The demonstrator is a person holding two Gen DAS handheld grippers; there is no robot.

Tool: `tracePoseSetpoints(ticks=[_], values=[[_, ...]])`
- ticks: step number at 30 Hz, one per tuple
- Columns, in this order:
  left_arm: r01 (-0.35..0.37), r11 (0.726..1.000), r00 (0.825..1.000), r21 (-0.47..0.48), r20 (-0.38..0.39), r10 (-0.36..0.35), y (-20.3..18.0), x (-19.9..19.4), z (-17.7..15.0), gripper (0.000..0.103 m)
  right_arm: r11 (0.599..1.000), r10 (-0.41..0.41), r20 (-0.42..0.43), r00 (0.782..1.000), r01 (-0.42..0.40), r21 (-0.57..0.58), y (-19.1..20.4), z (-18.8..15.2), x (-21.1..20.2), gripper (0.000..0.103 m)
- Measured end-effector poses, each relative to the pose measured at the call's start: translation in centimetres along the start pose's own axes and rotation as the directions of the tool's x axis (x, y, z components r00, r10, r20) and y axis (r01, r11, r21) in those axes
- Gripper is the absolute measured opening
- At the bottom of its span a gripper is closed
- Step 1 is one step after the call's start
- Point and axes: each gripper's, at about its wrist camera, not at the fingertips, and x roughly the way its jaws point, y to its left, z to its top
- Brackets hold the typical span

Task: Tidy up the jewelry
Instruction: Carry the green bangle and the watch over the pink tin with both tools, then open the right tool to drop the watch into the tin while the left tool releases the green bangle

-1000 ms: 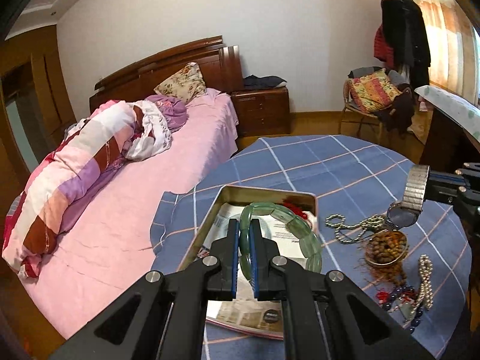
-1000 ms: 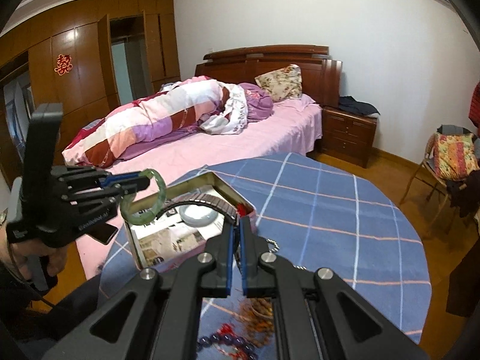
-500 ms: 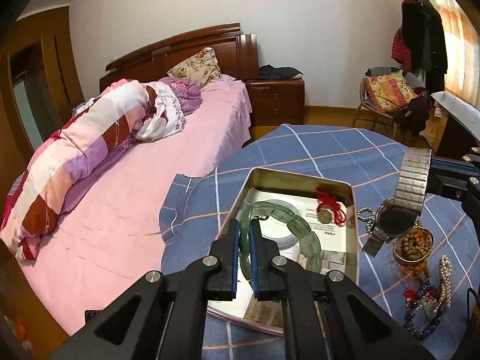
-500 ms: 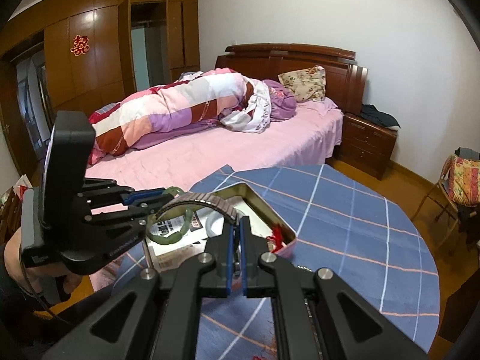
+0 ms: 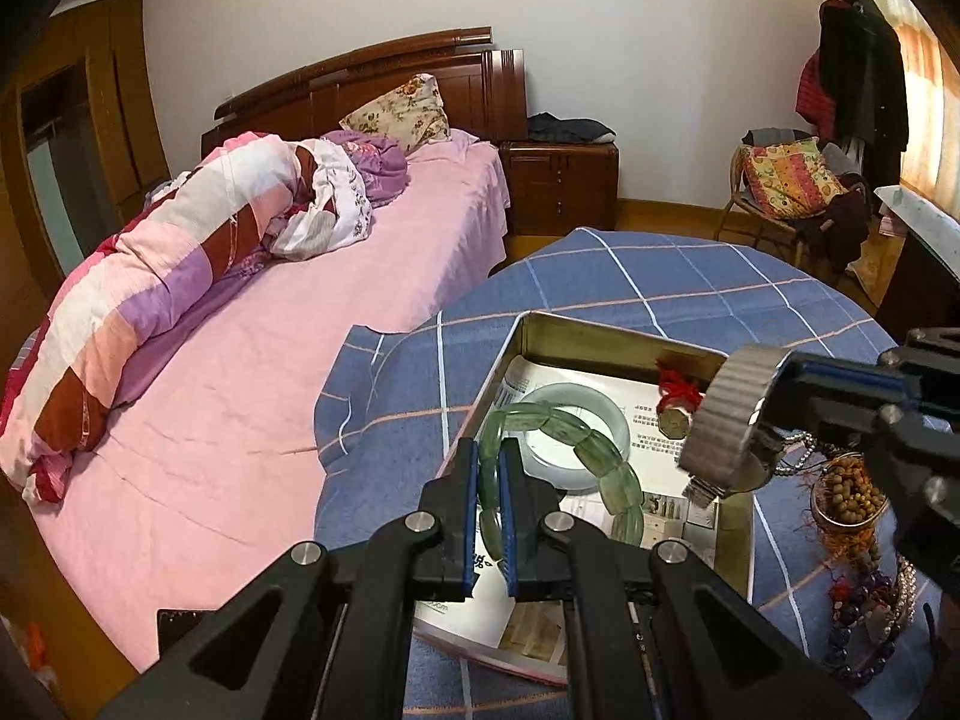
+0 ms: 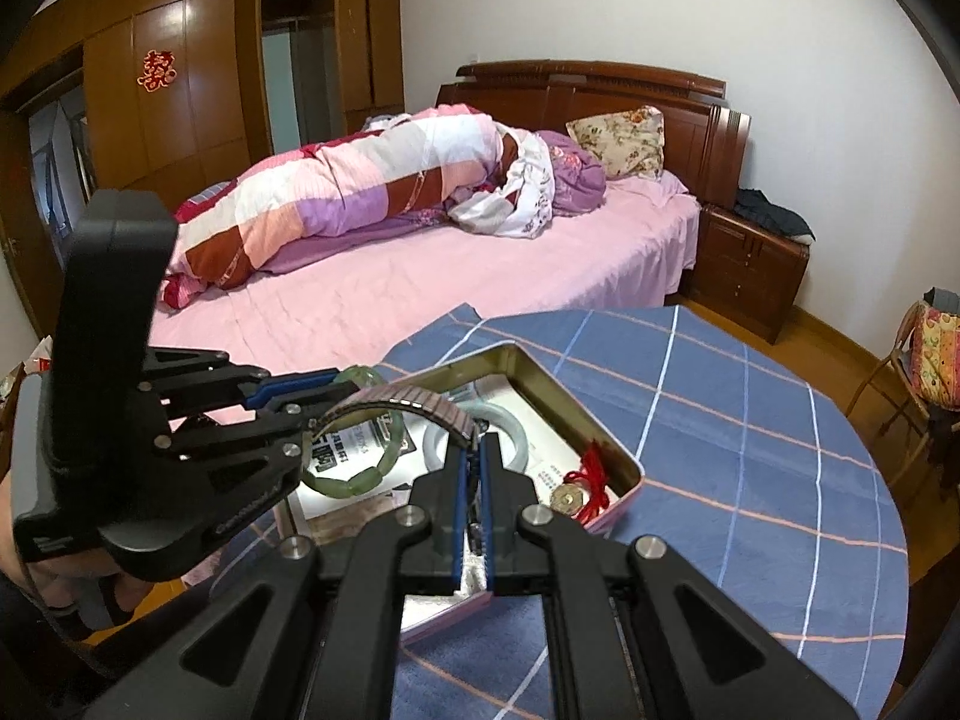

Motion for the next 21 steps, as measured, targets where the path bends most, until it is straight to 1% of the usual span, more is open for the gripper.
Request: tracePoseSetpoints(ticks=[12,21], values=[[0.01,1.0,0.999,0.01,-0.043,-0.01,-0.5,2.0,-0.8,0.006,1.0,-0.01,-0.065,0.998,0.011,0.024,-0.7,-0.8,2.5,0.005],[0.014,0.999,0.997,0.031,-0.071,-0.012,-1.2,3.3,-1.2,0.006,0.998,-0.044,-0.104,0.994,0.049,0.043,-1.6,-1.4,3.9,0.006]])
